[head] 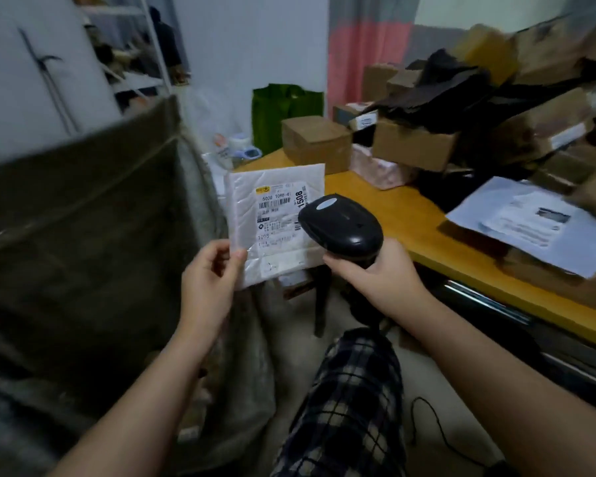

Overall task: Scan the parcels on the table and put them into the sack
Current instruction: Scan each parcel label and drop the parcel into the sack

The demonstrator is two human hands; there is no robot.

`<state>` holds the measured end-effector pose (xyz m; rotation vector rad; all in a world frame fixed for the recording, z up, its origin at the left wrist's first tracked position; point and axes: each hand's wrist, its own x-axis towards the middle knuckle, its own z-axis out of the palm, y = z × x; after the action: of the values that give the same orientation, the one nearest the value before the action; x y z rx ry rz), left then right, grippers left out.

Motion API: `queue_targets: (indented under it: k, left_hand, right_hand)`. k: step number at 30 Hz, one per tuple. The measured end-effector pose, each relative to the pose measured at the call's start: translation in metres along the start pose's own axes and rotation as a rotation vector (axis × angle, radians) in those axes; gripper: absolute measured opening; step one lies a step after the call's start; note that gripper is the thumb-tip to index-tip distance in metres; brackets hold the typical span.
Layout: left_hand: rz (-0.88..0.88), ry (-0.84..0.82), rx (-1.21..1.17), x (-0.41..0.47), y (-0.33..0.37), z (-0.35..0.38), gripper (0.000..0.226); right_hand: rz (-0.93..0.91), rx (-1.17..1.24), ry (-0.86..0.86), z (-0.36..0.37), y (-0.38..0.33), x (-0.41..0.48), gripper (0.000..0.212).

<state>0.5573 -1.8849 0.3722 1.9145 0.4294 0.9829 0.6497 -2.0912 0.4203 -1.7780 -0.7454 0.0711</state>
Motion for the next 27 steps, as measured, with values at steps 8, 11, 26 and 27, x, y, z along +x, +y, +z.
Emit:
queue_targets:
  k: [8,11,26,27]
  left_hand:
    - [-0.199,0.223,0.392,-0.044,-0.091,-0.131,0.008]
    - [-0.244,0.177,0.53,-0.05,-0.118,-0.139,0.009]
    - [-0.461,-0.198,0.786,0.04,-0.201,-0.053,0.022]
    - [-0.439,-0.194,0.753,0.041,-0.195,-0.048,0.023]
  right_hand:
    - [0.178,0.071,-0.324,0.132,0.032,0.017,0.019]
    - [0.22,0.036,-0.337,0.155,0.047,0.016,0.016]
    - [0.401,0.017,-0.225,0.173,0.101,0.042,0.014]
    - [0.4,0.021,-0.217,0.169,0.102,0.043,0.013]
